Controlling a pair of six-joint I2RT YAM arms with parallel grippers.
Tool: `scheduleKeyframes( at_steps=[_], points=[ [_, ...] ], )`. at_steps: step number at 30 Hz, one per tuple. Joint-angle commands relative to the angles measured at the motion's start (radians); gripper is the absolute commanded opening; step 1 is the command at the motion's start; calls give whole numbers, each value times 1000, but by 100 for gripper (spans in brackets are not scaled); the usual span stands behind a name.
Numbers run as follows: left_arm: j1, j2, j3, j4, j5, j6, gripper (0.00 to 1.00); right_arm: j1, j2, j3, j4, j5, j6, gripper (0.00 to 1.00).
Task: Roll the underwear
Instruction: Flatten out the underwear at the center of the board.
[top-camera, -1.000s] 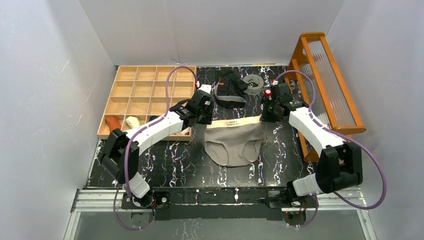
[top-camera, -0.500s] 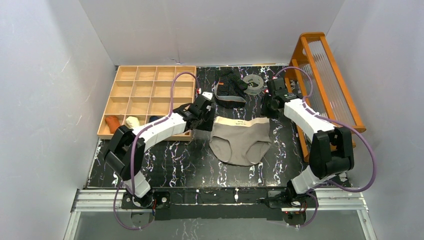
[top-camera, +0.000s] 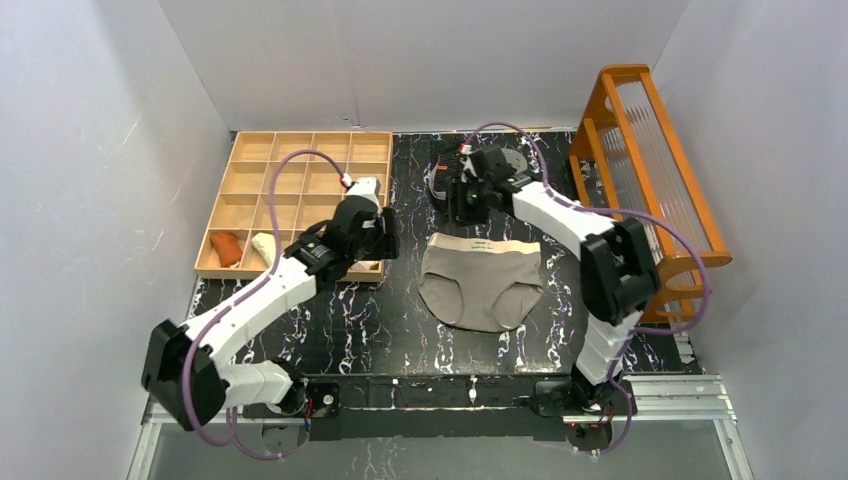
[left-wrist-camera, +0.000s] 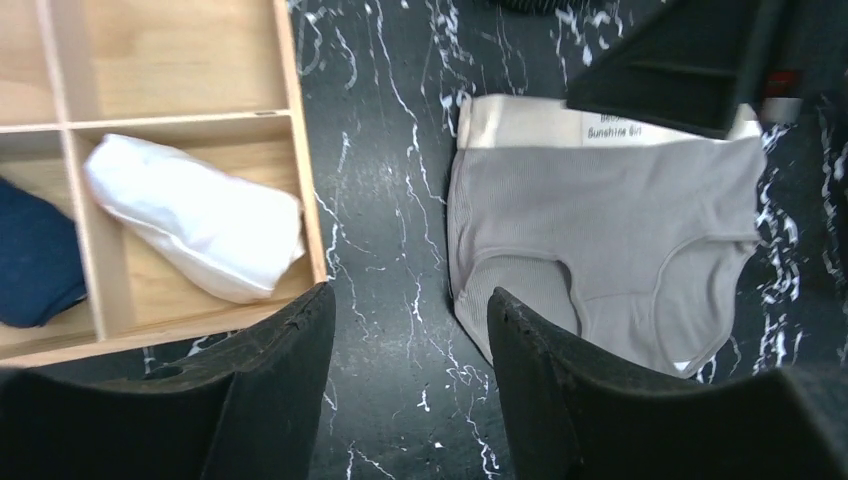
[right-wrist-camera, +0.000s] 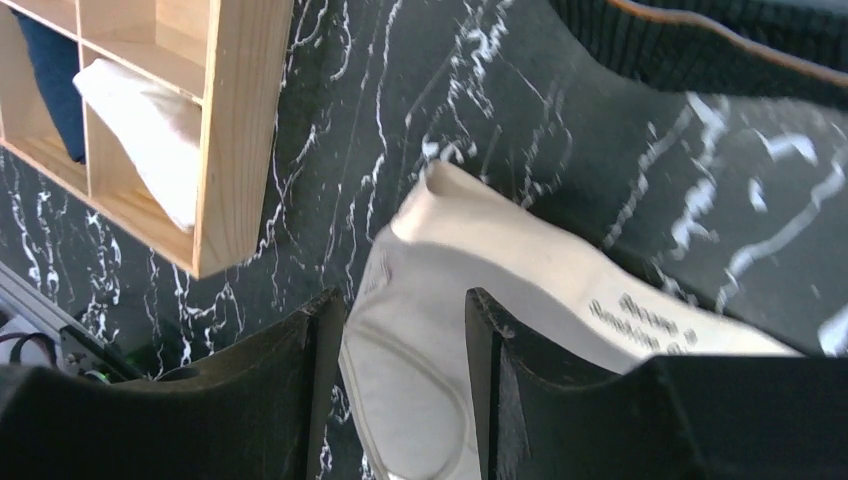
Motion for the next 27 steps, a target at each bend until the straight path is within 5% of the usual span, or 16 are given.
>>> scheduleKeyframes(
  at_steps=[1, 9, 27],
  points=[
    [30, -109, -21, -74, -51, -14, 55, 32, 147, 209, -74, -27, -45, 57],
    [47, -216, -60, -132, -97, -13, 56, 72, 377, 437, -267, 35, -65, 57],
    [57, -222, -84, -145, -103, -8, 55, 93, 438, 474, -277, -110, -175, 41]
  ],
)
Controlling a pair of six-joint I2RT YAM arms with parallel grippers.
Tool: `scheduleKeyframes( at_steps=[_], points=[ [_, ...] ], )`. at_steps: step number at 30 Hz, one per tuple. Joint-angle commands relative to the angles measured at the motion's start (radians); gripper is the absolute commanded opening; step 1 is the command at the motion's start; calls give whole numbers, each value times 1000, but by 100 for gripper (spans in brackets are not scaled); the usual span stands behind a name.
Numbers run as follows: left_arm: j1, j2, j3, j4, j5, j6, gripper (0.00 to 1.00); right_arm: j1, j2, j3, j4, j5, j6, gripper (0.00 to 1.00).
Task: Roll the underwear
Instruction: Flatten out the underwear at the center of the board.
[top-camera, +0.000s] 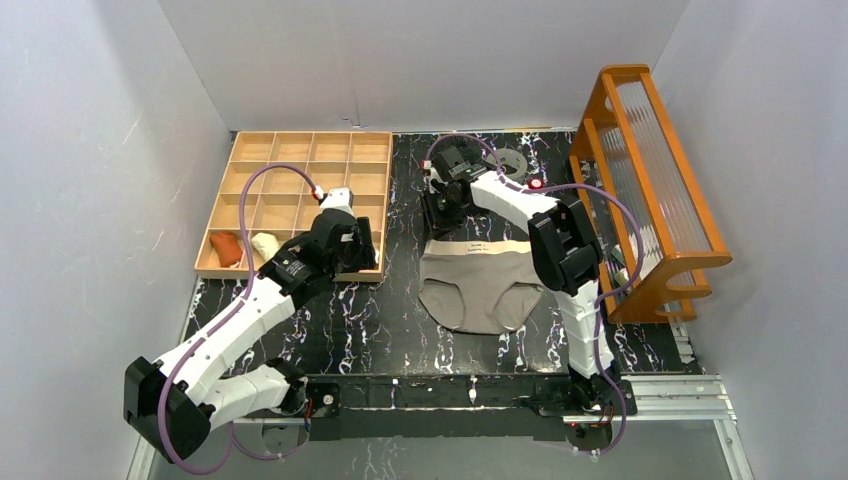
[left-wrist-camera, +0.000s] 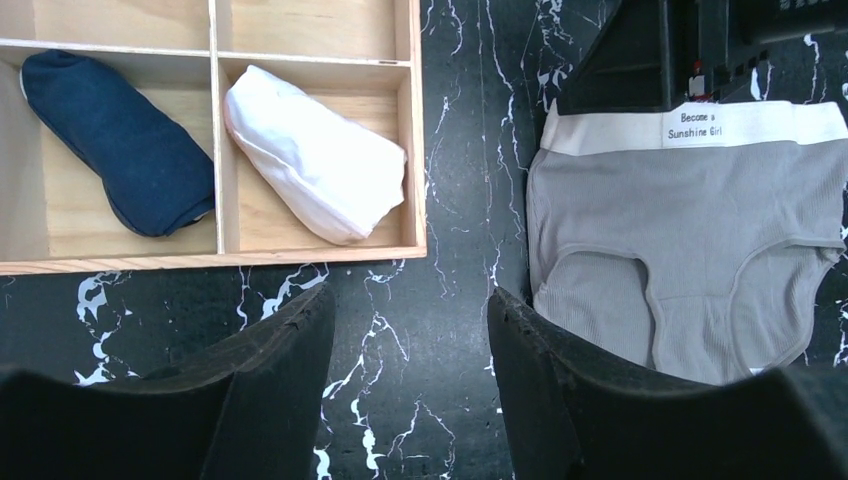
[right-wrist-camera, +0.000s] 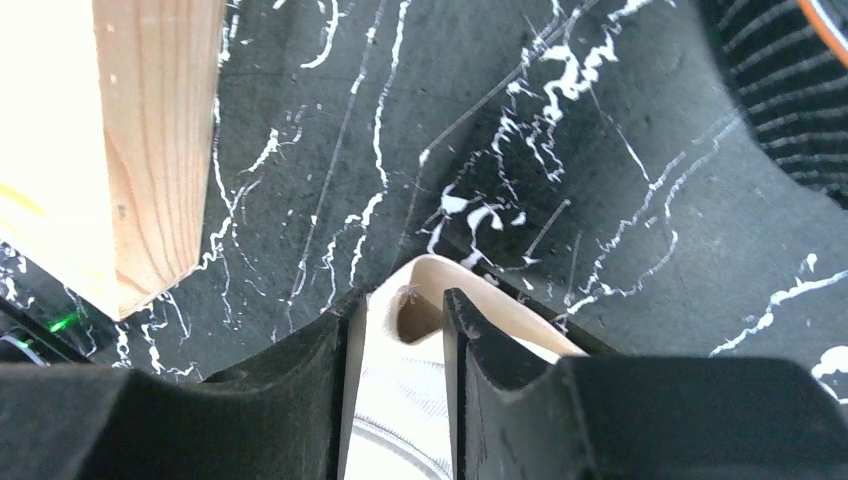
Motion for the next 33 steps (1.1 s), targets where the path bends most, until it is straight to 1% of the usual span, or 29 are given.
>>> scheduleKeyframes(
  at_steps=[1, 5, 8, 14, 17, 20, 21, 22, 24, 25, 28, 30, 33],
  points=[
    [6, -12, -15, -1, -8, -1, 55, 6, 34, 88, -48, -85, -65, 40],
    [6, -14, -24, 11, -1, -5, 55, 10, 71, 112, -84, -94, -108, 39],
    [6, -14, -28, 18, 8, -7, 55, 12, 81, 126, -96, -61, -126, 38],
    [6, -12, -27, 19, 5, 1, 54, 17, 85, 140, -132, -113, -136, 29],
    [6, -11, -29, 21, 5, -1, 54, 16, 67, 114, -93, -142, -123, 9],
    [6, -9, -33, 26, 13, -2, 54, 15, 38, 64, -4, -195, -106, 2],
    [6, -9, -34, 26, 15, -2, 54, 14, 17, 38, 44, -228, -105, 2],
    [6, -10, -35, 26, 17, -2, 54, 11, 2, 1, 106, -268, -98, 2],
    [6, -15, -40, 30, 22, -5, 54, 3, -10, -59, 226, -341, -81, 5],
    [6, -19, -42, 32, 26, -7, 54, 1, -2, -62, 248, -367, -81, 8],
    [6, -28, -48, 37, 38, -13, 54, -2, 34, -52, 266, -372, -85, 12],
    [6, -35, -55, 42, 42, -20, 54, -3, 45, -70, 313, -396, -78, 15],
    [6, -43, -63, 43, 47, -27, 54, -10, 48, -89, 379, -438, -35, 26]
  ],
)
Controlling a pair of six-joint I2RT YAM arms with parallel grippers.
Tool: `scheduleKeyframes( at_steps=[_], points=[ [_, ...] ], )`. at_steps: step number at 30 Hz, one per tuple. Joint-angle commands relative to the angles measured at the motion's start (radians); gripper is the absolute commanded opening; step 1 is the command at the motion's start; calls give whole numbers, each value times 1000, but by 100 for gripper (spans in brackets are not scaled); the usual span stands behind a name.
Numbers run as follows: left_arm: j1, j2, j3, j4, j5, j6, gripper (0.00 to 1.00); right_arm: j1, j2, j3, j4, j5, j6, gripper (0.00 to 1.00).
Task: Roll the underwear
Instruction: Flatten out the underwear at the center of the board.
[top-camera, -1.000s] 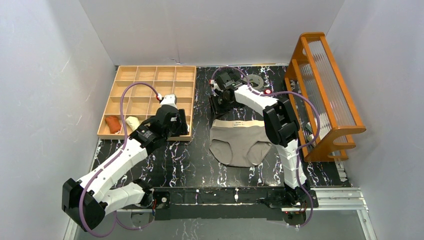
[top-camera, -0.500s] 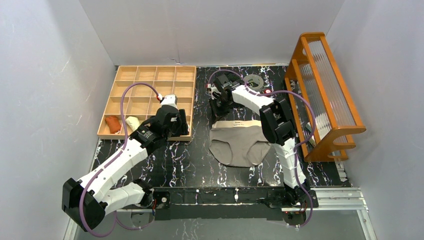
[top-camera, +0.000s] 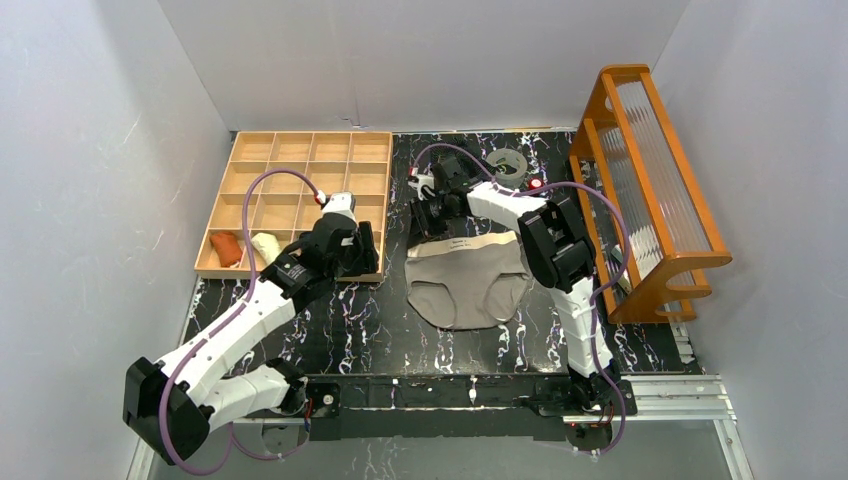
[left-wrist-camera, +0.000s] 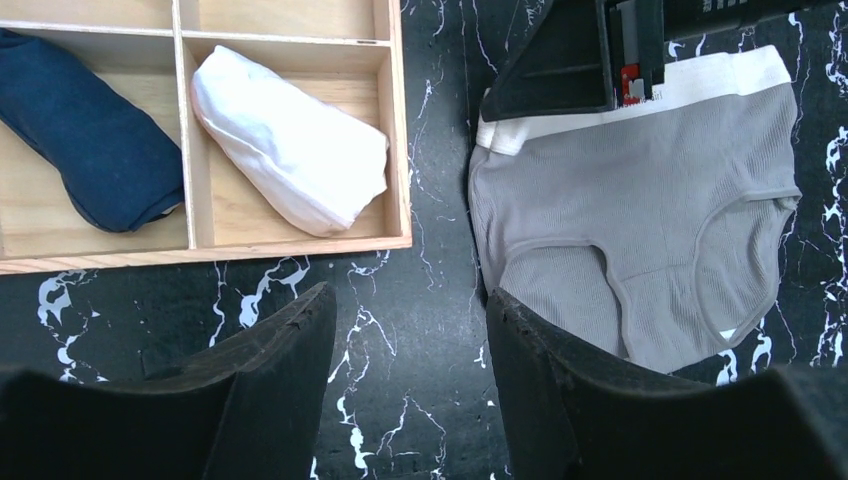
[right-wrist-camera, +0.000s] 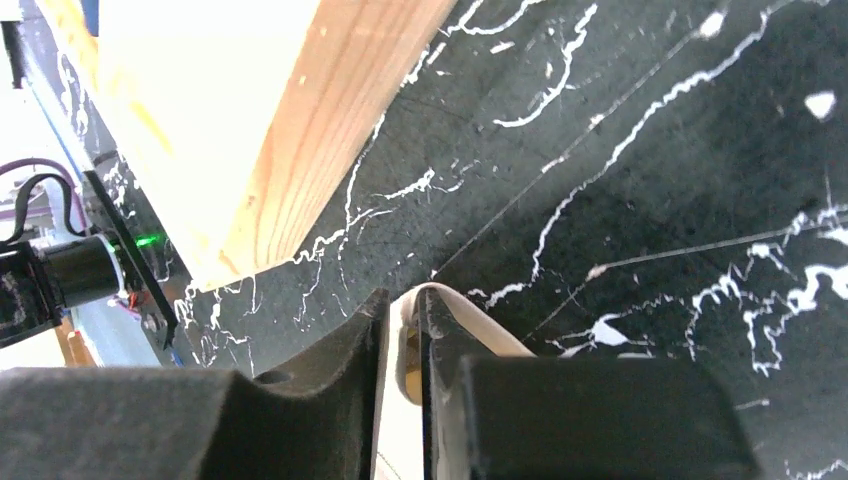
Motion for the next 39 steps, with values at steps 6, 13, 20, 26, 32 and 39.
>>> scheduleKeyframes(
  at_steps=[6, 13, 20, 26, 32, 39],
  points=[
    [6, -57, -20, -6, 1, -20, 54, -24, -1, 18, 57, -92, 50, 38],
    [6, -58, -13, -8, 4, -16, 54, -28, -16, 33, -18, -72, -4, 16],
    [6, -42, -11, 22, 89, 3, 54, -28, 2, 37, 95, -29, 162, 13],
    [6, -38, -47, 85, 196, 6, 54, -26, 58, 61, 62, 120, 231, 27],
    [6, 2, -44, 156, 325, 24, 51, -36, 24, 149, 24, 151, 185, 43],
    [6, 85, -7, 250, 420, 33, 51, -156, -230, 5, 48, 167, 214, 54]
  ],
)
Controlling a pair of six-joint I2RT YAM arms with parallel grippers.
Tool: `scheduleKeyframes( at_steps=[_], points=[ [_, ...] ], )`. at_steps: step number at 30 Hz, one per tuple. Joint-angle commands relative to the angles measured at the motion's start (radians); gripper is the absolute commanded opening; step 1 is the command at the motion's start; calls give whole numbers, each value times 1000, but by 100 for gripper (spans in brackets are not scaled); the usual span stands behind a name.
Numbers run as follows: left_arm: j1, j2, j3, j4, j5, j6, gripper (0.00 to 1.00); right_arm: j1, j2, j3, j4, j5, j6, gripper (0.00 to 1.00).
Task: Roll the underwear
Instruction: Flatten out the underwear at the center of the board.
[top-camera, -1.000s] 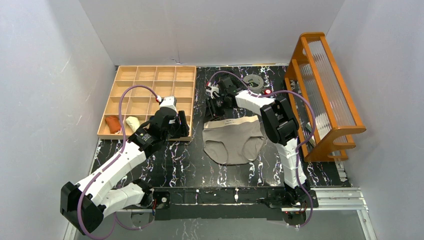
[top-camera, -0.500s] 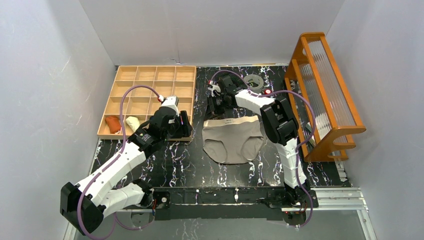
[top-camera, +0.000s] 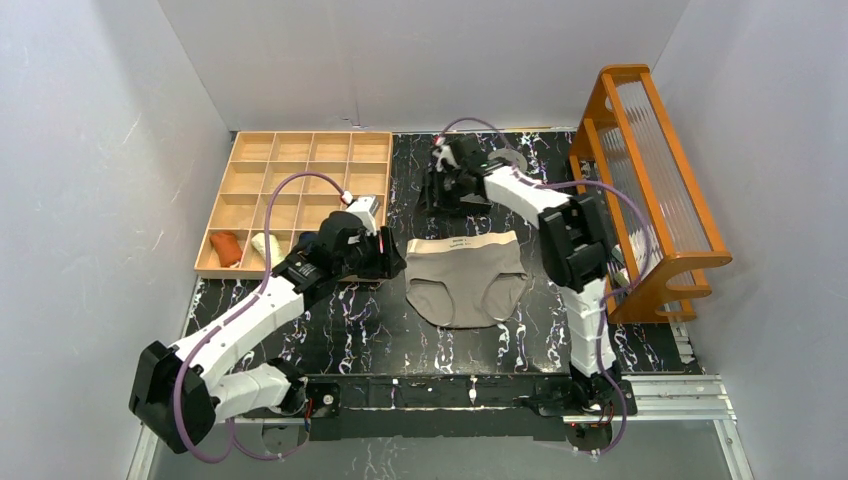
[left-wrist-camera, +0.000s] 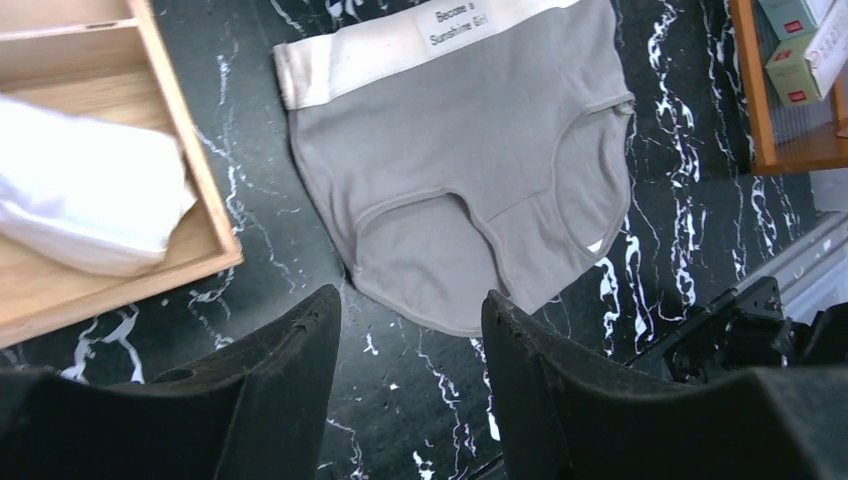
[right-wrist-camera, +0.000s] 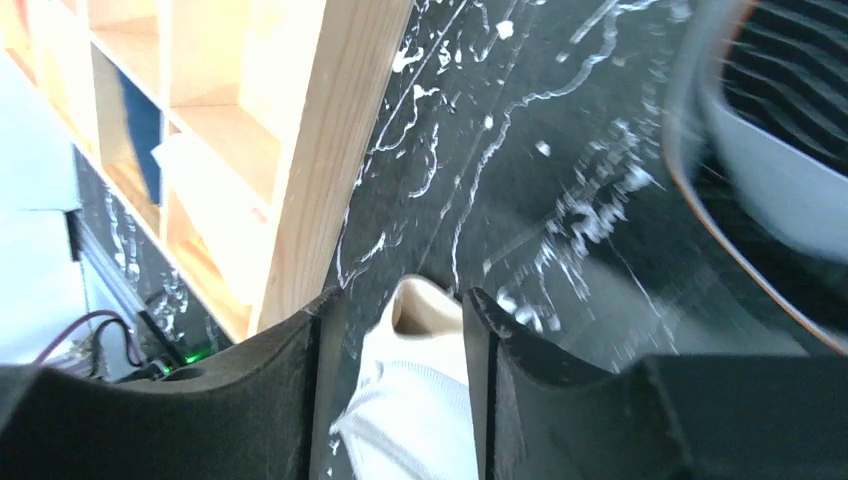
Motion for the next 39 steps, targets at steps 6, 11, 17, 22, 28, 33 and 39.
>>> scheduleKeyframes(
  at_steps=[6, 11, 17, 22, 28, 33, 39],
  points=[
    [6, 225, 102, 167, 152, -10, 49, -145, -487, -477, 127, 179, 61, 31],
    [6, 404, 167, 198, 120, -37, 45, -152, -629, -664, 135, 263, 64, 20],
    [8, 553, 260, 212, 85, 19, 42, -152, -707, -747, 110, 219, 50, 18],
    [8, 633, 313, 220, 49, 65, 39, -153, -734, -768, 77, 223, 45, 17],
    [8, 659, 322, 184, -3, 99, 37, -152, -749, -779, 71, 193, 48, 17],
    [8, 652, 314, 189, 0, 130, 37, -152, -746, -790, 75, 201, 52, 17],
    [8, 696, 335, 164, -21, 170, 38, -152, -725, -792, 69, 205, 46, 17]
  ],
)
